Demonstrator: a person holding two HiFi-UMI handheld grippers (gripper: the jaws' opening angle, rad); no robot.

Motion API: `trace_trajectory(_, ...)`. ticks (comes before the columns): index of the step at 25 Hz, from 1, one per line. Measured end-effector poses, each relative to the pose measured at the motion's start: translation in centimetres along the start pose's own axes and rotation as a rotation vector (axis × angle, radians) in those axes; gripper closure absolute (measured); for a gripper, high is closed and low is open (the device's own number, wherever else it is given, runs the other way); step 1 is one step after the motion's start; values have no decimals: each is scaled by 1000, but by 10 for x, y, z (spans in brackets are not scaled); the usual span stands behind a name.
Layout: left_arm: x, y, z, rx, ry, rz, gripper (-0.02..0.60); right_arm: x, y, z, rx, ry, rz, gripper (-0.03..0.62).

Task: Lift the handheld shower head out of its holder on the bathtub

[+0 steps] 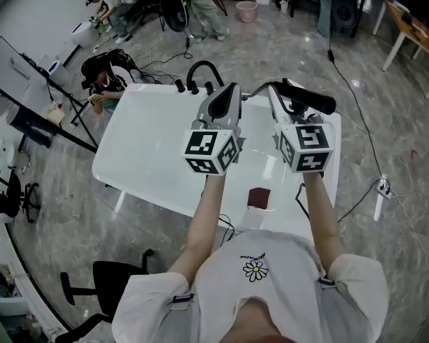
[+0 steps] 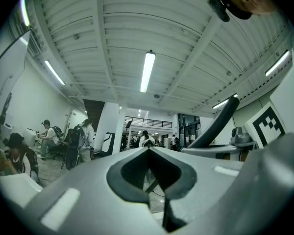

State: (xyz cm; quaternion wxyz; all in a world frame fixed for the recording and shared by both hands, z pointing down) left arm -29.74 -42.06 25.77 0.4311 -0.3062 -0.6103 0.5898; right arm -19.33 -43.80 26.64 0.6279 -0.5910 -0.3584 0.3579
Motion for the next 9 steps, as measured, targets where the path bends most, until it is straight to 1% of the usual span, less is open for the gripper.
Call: trace_trajectory(9, 1, 1, 4, -2, -4, 0, 581, -2, 0, 6, 6, 0, 0, 441)
Point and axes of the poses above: the fingertips, and each gripper's own axes: x backward along the fingers, z to its left, y out of its top, the point moved 1 cm from there along x, backward along the fingers, and after that the axes turned 3 degrees about -y, right-handed, at the moved point
